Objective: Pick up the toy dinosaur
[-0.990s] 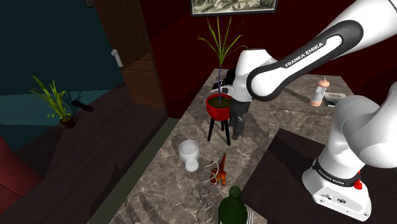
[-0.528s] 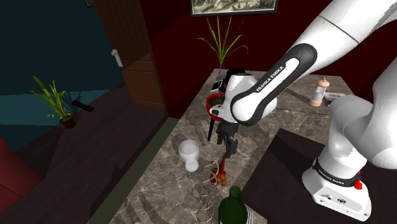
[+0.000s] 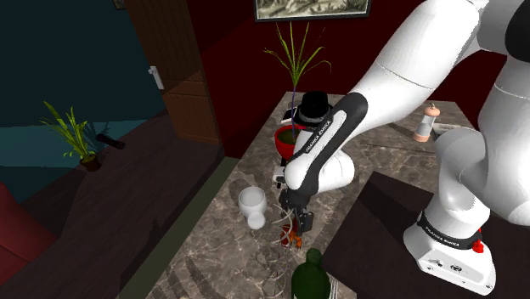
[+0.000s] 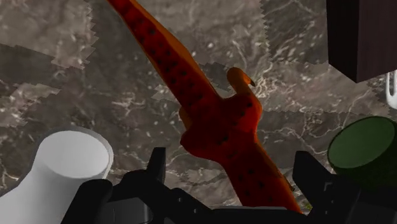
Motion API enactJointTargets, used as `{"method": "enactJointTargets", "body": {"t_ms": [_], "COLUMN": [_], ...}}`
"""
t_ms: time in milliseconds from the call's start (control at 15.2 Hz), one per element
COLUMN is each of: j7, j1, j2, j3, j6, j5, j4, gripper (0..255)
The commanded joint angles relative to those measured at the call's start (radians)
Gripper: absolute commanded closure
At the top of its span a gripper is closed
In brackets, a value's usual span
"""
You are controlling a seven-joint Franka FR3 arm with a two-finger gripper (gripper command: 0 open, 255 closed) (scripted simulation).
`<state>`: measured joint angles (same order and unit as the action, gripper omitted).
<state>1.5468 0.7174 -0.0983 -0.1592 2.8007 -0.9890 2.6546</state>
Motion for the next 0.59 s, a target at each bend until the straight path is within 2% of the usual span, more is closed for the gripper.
{"method": "enactJointTargets", "body": {"t_ms": [0,264,396,462,528], "j7": [0.065,0.193,0.193,0.193,0.194], "j1": [-0.003,-0.021,-0.022,-0.022,-0.022], "j2": [-0.038,-0.121,-0.121,-0.120,-0.120], "j3": [0.014,0.047,0.048,0.048,0.048], "j6": [0.011,0.032,0.032,0.032,0.032], "j5": [-0.068,-0.207,-0.206,-0.206,-0.207], "j4": [-0.016,-0.054,-0.054,-0.053,-0.052], "gripper": [0,0,0,255,255]}}
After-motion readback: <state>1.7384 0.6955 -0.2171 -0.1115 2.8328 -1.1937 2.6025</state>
